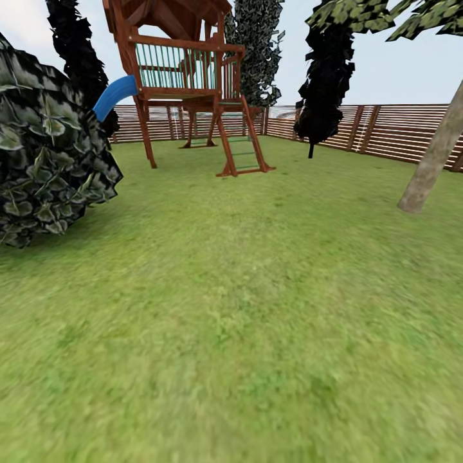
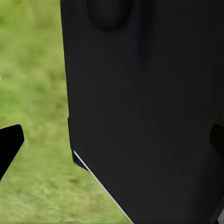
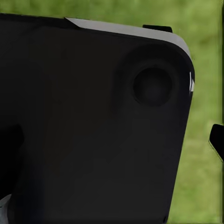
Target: Take the three Easter eggs out of the wicker basket on the lawn in the garden, then place them on the lawn next to a single tree (choose any tree) so that all three eggs are next to the same tree and none are left in the basket.
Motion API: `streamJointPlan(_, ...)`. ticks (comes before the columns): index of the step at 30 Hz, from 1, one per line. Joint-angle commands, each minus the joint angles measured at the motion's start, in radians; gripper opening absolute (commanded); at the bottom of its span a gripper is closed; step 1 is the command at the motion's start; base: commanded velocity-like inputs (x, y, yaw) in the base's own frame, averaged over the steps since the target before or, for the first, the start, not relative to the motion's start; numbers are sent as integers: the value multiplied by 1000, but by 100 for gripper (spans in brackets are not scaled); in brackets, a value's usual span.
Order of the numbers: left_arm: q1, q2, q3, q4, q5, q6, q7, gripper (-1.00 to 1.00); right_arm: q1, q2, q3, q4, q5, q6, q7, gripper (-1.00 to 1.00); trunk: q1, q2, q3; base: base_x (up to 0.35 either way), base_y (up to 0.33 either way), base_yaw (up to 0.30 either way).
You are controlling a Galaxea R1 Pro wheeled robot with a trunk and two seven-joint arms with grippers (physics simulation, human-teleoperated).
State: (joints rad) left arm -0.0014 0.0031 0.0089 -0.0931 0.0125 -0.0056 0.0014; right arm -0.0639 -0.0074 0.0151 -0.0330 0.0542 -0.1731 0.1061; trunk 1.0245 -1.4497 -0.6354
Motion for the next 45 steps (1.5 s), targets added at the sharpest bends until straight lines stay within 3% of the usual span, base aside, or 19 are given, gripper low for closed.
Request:
streamJointPlan(1, 0, 0, 1, 0, 1, -1, 0, 100, -1, 0, 1, 1, 6, -3, 1, 100, 1, 0, -1, 320, 0, 0)
streamJointPlan(37, 0, 0, 1, 0, 1, -1, 0, 100, -1, 0, 2, 0, 4, -5, 1, 100, 1, 0, -1, 320, 0, 0)
streamJointPlan(45, 0, 0, 1, 0, 1, -1, 0, 100, -1, 3, 2, 1, 6, -5, 1, 100, 1, 0, -1, 320, 0, 203)
